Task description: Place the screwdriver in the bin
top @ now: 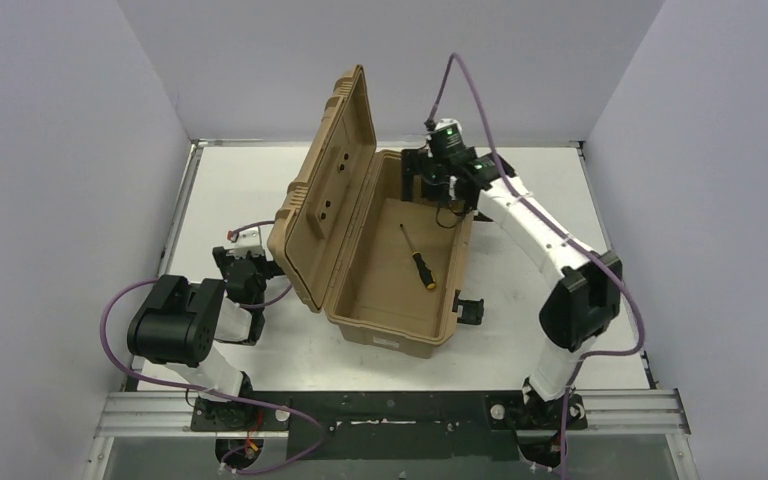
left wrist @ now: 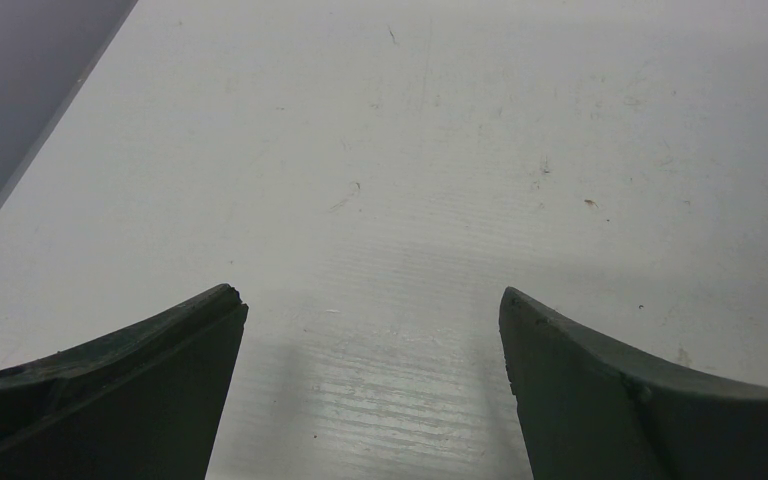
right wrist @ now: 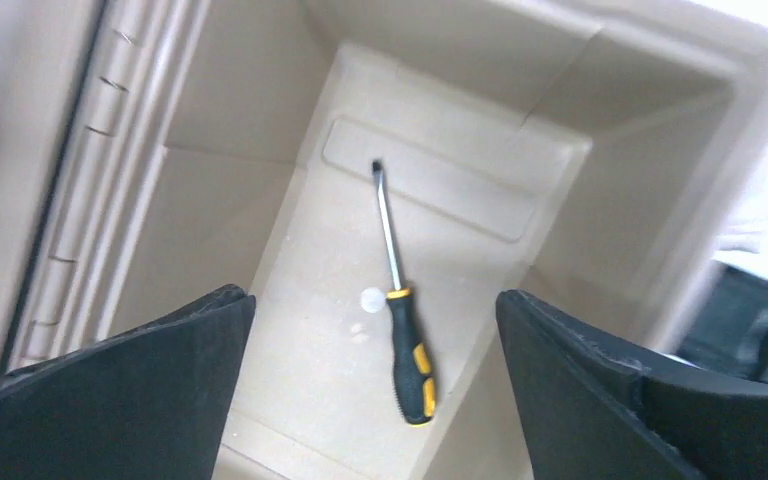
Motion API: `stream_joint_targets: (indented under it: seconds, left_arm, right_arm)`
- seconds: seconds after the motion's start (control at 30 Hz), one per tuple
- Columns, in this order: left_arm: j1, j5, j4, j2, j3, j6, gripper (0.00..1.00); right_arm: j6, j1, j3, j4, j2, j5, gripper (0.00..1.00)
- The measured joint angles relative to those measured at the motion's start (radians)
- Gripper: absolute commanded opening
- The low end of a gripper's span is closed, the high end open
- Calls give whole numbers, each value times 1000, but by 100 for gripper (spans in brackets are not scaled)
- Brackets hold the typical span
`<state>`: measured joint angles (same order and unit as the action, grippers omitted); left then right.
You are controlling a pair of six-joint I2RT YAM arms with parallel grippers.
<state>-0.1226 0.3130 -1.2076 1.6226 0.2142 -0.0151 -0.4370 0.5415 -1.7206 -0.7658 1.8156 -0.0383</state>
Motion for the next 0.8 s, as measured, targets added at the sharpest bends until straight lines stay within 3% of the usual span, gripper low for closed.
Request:
stream_joint_targets:
  seconds: [0.33, 0.63, 0.8]
  left_arm:
    - [0, 0, 0, 0, 0, 0, 97]
    - [0, 0, 0, 0, 0, 0, 97]
    - [0, 0, 0, 0, 0, 0, 97]
  right_arm:
    - [143, -247, 127, 168, -329, -14, 100]
    - [176, -647, 623, 453, -554, 52, 100]
    - [172, -776, 912, 628, -589, 142, 100]
